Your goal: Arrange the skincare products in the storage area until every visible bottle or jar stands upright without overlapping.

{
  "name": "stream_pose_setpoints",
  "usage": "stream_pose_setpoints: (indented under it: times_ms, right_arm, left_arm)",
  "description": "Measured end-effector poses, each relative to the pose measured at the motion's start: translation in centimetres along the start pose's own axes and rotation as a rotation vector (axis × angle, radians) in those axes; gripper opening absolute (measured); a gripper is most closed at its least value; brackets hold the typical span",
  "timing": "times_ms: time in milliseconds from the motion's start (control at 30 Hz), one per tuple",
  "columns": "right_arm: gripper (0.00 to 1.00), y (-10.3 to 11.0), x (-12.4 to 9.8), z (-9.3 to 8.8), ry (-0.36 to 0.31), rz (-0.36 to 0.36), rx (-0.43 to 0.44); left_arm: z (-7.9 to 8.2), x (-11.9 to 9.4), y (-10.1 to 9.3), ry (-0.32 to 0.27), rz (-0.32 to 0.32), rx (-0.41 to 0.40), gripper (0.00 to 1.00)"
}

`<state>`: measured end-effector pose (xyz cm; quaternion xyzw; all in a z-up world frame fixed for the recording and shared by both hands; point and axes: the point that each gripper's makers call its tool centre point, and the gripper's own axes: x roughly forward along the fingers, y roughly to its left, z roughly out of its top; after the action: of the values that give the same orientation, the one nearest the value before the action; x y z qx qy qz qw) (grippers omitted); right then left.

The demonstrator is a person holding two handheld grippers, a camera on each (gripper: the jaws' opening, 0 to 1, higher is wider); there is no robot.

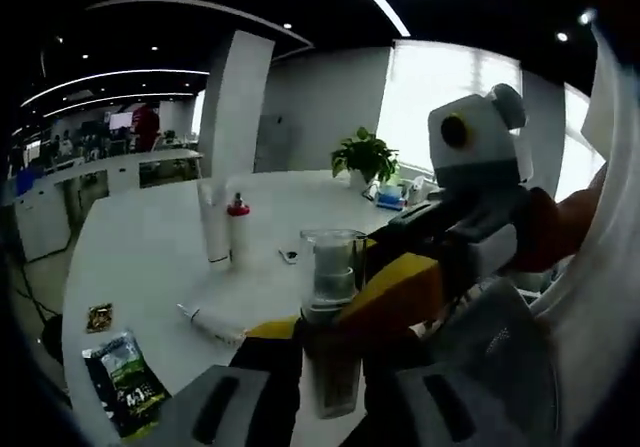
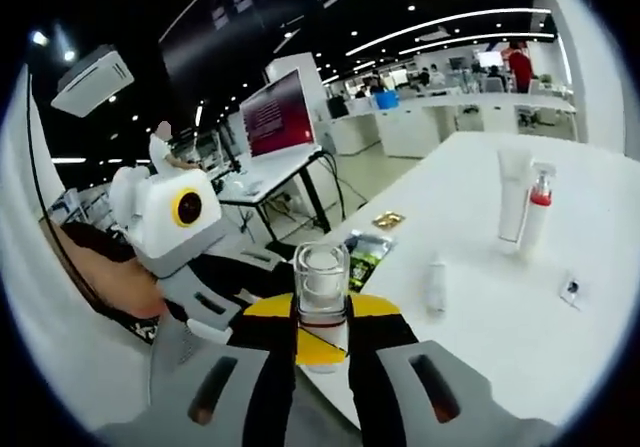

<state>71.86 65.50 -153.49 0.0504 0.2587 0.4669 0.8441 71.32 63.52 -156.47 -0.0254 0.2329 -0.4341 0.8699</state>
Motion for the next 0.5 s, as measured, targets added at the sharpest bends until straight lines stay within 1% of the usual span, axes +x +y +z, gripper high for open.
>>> stream_pose_setpoints:
  times_ms: [67, 167, 233, 333, 367, 400, 467, 500]
  right_arm:
    - [0.16, 0.0, -0.1, 0.0, -0.001, 0.000, 0.009]
    - [0.16, 0.0, -0.1, 0.2, -0.014, -0.005, 0.017]
    - [0.15, 0.0, 0.0, 0.2, -0.019, -0.009, 0.017]
    - [0.16, -0.1, 0.1, 0.5, -0.036, -0.013, 0.030]
    - [0.16, -0.3, 0.0, 0.5, -0.040, -0.013, 0.034]
    - [0.16, -0.3, 0.0, 0.6, -0.041, -0.013, 0.037]
    - [0.16, -0.9, -0.1, 0.9, -0.053, -0.026, 0.042]
    - [0.16, -1.2, -0.1, 0.9, -0.056, -0.030, 0.044]
  left_arm:
    - [0.0, 0.1, -0.1, -0.002, -0.002, 0.004, 0.24]
    - [0.2, -0.1, 0.0, -0.003, 0.008, 0.031, 0.24]
    - [0.1, -0.2, 0.2, 0.001, 0.016, 0.028, 0.24]
    - [-1.6, -0.6, 0.8, 0.095, 0.042, 0.016, 0.25]
    - [-2.2, -1.0, 1.0, 0.115, 0.044, 0.032, 0.25]
    - [-2.3, -1.0, 1.1, 0.114, 0.045, 0.043, 0.25]
    - [-3.3, -1.9, 1.6, 0.142, 0.070, 0.074, 0.28]
    - [-3.4, -2.4, 2.2, 0.142, 0.085, 0.133, 0.30]
